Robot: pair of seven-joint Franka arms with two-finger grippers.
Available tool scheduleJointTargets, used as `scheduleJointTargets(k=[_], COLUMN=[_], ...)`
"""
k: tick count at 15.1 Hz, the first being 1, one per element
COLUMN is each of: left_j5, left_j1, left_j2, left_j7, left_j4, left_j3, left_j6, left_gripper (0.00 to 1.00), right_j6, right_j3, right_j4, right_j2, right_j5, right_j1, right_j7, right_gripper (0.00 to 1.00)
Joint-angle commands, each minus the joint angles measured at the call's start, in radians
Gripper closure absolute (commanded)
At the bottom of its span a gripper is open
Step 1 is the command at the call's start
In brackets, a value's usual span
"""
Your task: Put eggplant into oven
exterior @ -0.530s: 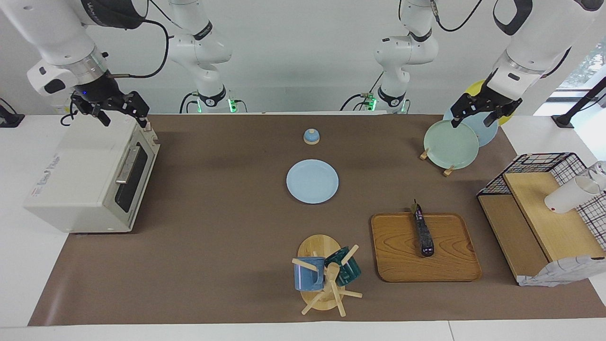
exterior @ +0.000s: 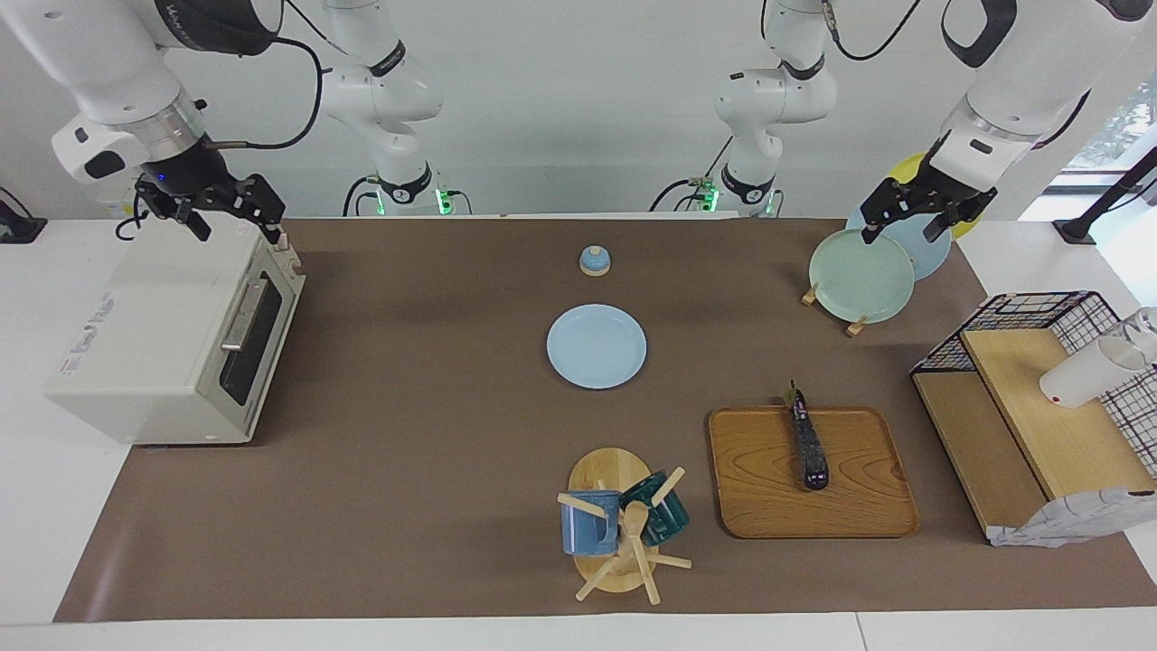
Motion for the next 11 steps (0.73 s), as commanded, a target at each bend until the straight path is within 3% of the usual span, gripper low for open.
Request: scheduleJointTargets(k=[1, 3, 4, 6, 7, 9, 11], left_j5=[0.013, 0.013, 0.013, 0.013, 0.013, 0.013, 0.012], left_j1=[-0.017, -0.018, -0.029, -0.046, -0.047, -0.053, -0.053], left_j2=[-0.013, -0.017, -0.015, 0.011, 0.037, 0.089, 0.150], left_j7=[-0.018, -0.025, -0.025, -0.025, -0.025, -0.024, -0.022], left_j4=[-0.024, -0.054, -0.067, -0.068, -0.076, -0.079, -0.076], left_j3=[0.005, 0.000, 0.000, -0.001, -0.001, -0.001, -0.001], left_j6=[0.014, 0.100, 0.119, 0.146, 0.177, 0.226, 0.286], left_gripper=[0.00, 0.00, 0.00, 0.00, 0.00, 0.00, 0.00], right_j6=[-0.023, -0.072, -0.077, -0.066, -0.057, 0.010, 0.136], right_j3=[0.003, -0.004, -0.004, -0.004, -0.004, -0.001, -0.003], right_j4=[-0.015, -0.026, -0.024, -0.030, -0.035, -0.078, -0.197], right_j2=[-0.011, -0.022, -0.022, -0.022, -0.022, -0.037, -0.076], right_j5=[0.016, 0.018, 0.016, 0.018, 0.018, 0.010, -0.011], right_j1=[-0.008, -0.026, -0.029, -0.034, -0.031, -0.022, -0.026], right_j7=[0.010, -0.052, -0.092, -0.111, -0.116, -0.142, -0.145], right_gripper=[0.00, 0.00, 0.23, 0.89, 1.00, 1.00, 1.00])
